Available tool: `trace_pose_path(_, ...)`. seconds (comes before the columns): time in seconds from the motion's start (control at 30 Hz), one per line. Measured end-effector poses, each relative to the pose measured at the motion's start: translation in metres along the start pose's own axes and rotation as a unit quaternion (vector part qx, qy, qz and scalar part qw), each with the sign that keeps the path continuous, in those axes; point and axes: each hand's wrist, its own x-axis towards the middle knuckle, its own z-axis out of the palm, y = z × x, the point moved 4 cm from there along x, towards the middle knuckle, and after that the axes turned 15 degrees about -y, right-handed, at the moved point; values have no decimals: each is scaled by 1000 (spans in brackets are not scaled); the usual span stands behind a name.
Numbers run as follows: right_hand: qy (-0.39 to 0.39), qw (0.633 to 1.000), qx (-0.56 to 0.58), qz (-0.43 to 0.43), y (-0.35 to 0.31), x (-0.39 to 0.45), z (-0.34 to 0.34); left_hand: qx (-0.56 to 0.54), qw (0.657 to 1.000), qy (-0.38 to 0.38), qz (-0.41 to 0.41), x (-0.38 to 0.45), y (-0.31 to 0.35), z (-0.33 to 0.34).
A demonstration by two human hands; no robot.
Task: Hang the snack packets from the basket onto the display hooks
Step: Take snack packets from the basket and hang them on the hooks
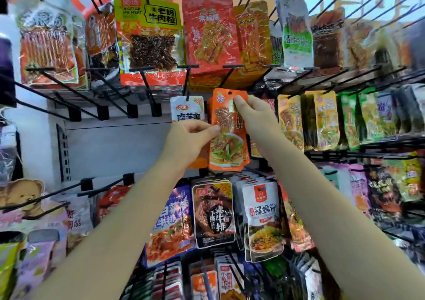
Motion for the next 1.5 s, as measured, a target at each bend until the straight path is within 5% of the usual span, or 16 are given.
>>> trace_pose_path(0.43, 27, 999, -21, -25, 3, 30, -13, -37, 998, 46, -13, 14, -9, 14)
trace_pose_path(0.53, 49, 990, -114, -61, 3, 29, -16, 54, 998, 38, 3, 10, -8, 14)
trace_pose_path(0.6, 84, 973, -186, -108, 2, 21, -20, 272, 957, 77, 61, 1, 1, 10)
trace_pose_path(0.7, 117, 914, -340, -186, 6, 6, -18, 522, 817, 180, 162, -15, 19, 1)
trace_pose_path(0.83, 39, 878, -465, -111, 24, 0, -9, 633, 762, 85, 107, -4, 11, -10)
trace_pose_path(0.93, -15, 885, -462, -61, 31, 3, -5, 646, 763, 18, 19, 4, -3, -10)
trace_pose_path(1.2, -41, 886, -459, -53, 38, 4, -2, 643, 766, -6, 8, 6, -8, -12)
trace_pose_path(1.37, 17, 918, -360, -166, 20, -59, -29, 544, 821, 45, 167, -29, 15, 24)
trace_pose_path(1.5, 71, 917, -360, -154, 42, -157, -79, 423, 861, 7, 282, -74, 8, 106)
